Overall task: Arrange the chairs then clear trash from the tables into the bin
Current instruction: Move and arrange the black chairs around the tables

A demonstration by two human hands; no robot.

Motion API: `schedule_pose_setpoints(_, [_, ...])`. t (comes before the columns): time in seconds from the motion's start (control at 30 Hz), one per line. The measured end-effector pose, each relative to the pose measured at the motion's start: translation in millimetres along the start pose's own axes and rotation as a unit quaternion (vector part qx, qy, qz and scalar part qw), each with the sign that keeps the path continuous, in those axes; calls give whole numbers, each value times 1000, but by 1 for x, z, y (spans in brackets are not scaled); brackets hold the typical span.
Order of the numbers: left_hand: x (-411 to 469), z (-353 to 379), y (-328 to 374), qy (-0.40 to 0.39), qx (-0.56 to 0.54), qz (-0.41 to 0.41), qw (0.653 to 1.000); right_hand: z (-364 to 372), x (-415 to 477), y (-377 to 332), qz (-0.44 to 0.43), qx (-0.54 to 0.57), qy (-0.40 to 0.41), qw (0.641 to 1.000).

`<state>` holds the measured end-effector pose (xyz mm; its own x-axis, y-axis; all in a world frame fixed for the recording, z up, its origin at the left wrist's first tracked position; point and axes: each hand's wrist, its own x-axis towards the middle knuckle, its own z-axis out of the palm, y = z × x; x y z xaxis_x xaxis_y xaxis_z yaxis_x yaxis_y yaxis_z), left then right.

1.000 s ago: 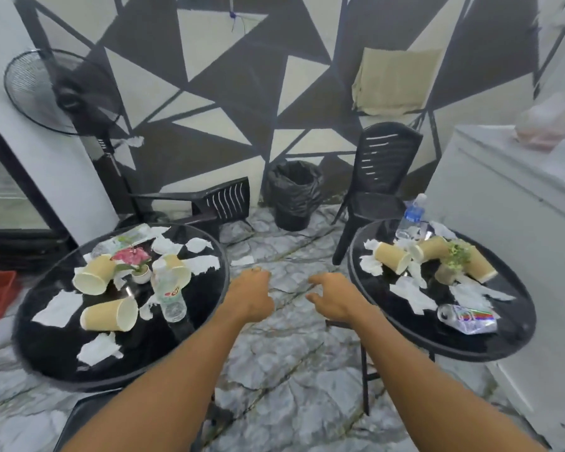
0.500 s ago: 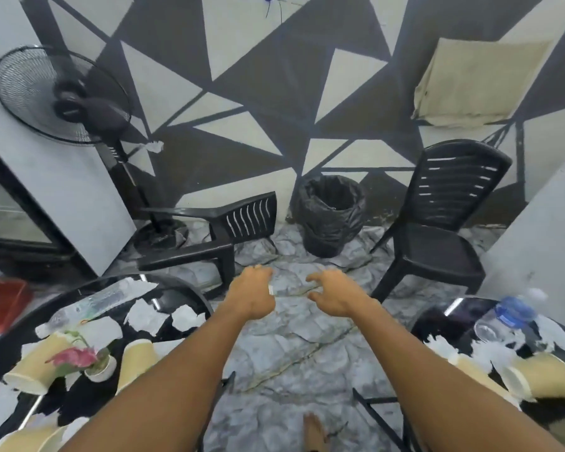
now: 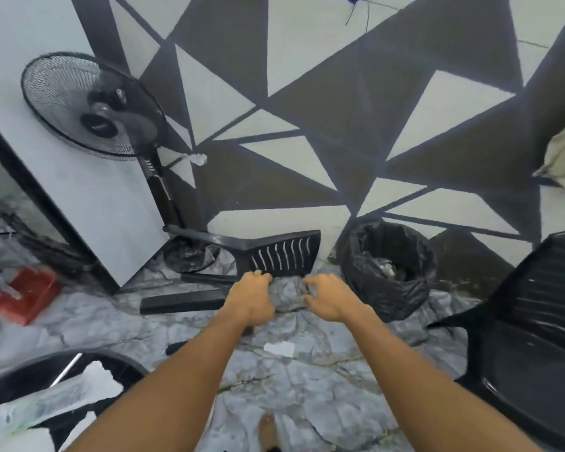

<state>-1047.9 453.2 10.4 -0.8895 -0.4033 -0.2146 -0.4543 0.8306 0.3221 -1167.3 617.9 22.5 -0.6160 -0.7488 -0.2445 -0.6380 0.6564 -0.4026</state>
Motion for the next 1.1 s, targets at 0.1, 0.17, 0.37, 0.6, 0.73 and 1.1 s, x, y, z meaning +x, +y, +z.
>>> schedule_pose_setpoints(0.1, [72,-12,-18,14,-9,-21,1000,-15,80,7,-8,-14,-2,1000])
schedule_pose_setpoints(0.17, [121,-17,-32,16,-15,-38,999,-22,135,11,-12,-23,-25,999])
schedule_pose_setpoints(0.37, [237,-37,-67,-3,-17,-66,998,-42,278,17,-19,-19,-46,999])
schedule_pose_setpoints(0.6, [378,-35,-104,-33,-39,-100,994,-34,434,50,-16,-11,-83,996])
schedule_pose_setpoints(0.73, [471,-6,-128,-59,-66,-132,987,-14,534,96,-6,-8,-114,993])
schedule_pose_setpoints(1.1, [730,190,-173,-159,-72,-111,978,106,763,269,46,-33,-191,980])
